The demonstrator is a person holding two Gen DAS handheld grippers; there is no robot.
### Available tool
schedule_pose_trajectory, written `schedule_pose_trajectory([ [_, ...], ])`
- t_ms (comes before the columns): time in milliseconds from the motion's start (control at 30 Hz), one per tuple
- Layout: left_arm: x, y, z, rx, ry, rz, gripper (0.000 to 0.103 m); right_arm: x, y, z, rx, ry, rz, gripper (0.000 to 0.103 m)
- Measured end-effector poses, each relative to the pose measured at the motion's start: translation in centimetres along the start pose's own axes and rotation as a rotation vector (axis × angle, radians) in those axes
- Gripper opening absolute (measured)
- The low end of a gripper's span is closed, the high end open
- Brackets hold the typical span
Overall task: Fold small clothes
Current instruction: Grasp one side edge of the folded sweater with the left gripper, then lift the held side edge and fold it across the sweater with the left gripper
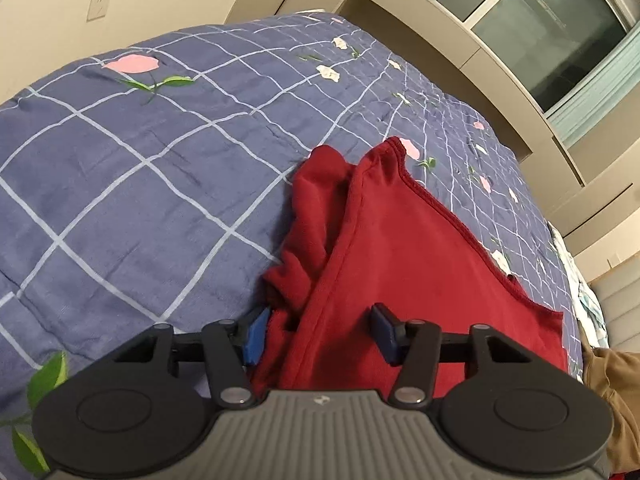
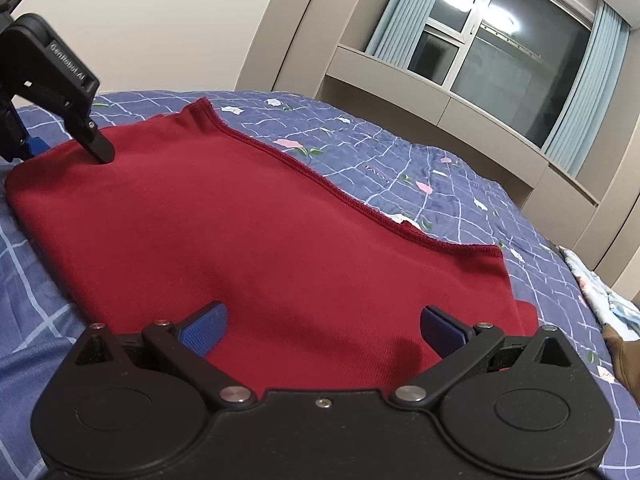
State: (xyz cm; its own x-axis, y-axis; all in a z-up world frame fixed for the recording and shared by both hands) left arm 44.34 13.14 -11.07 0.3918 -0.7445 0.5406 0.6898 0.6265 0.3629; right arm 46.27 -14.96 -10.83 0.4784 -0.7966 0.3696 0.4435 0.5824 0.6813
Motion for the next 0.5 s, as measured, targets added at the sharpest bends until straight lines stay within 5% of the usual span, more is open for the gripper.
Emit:
schedule_pose_trajectory([
  [100, -0.1, 0.1, -0.4, -0.011, -0.009, 0.018, 0.062, -0.3, 0.0, 0.1, 0.005, -0.012, 0.013, 0.103],
  [200, 0.3, 0.3, -0.1, -0.009, -0.008, 0.025, 0.029, 0.0, 0.0, 0.1, 0.001, -0.003, 0.004, 0.103],
  [267, 0.7, 0.4, 0.0, -0.015, -0.030, 0.026, 0.019, 0.1, 0.1, 0.0, 0.000, 0.000, 0.001, 0.103],
  [500, 2.8, 0.7, 1.8, 0.034, -0.085, -0.038, 0.015, -0.3, 0.0, 0.3, 0.008, -0.019, 0.021, 0.103],
])
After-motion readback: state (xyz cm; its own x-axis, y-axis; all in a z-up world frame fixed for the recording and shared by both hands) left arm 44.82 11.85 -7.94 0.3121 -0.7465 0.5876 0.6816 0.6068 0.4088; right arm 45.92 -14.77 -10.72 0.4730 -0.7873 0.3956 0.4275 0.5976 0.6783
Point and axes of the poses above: each gripper's, at about its wrist camera, not at the fingertips, and z roughly against the way its jaws point, x to its right, y to its top, the point moved 3 cm from there along -z, roughly the way its jaws point, and after that the axes turned 8 degrees about -x, right-handed, at the moved point
